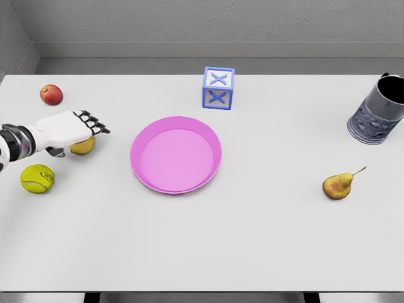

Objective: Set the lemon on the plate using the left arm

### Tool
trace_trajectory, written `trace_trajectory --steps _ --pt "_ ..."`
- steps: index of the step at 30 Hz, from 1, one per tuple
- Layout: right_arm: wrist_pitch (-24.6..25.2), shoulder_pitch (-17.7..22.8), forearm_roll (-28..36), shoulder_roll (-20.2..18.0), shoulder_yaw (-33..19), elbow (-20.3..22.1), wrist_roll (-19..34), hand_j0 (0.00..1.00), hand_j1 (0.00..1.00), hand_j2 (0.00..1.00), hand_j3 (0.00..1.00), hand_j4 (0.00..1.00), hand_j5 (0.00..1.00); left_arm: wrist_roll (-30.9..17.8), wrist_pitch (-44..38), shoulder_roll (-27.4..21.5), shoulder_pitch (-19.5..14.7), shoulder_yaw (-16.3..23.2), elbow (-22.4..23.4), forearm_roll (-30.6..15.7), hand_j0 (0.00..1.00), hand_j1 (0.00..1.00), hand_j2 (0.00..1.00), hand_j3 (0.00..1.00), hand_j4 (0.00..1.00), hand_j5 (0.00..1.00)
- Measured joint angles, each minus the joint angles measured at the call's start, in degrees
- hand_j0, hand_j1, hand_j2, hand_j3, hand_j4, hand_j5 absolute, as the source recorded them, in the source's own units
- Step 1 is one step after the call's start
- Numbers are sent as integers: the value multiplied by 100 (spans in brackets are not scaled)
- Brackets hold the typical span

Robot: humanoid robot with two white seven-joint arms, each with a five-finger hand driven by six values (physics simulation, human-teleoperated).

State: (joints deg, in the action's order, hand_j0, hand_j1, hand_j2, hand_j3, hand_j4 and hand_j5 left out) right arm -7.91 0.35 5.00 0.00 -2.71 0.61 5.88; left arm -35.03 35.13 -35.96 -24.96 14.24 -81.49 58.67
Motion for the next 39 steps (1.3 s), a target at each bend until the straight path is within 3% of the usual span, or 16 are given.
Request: trace_trajectory --steps 4,8,23,39 --pt "0 0 0 0 1 0 0 100 100 100 100 100 100 0 -1 -17 -70 3 47 18 91 91 91 91 91 91" --pt "0 0 0 0 1 0 0 100 100 100 100 100 100 0 0 -17 -70 28 111 28 90 90 90 90 90 90" --pt "0 0 0 0 1 0 0 100 100 100 100 100 100 0 0 3 -114 115 194 26 74 74 74 74 74 74" --pt "0 0 0 0 1 0 0 100 100 100 100 100 100 0 1 64 -167 33 255 -38 70 70 70 70 70 70"
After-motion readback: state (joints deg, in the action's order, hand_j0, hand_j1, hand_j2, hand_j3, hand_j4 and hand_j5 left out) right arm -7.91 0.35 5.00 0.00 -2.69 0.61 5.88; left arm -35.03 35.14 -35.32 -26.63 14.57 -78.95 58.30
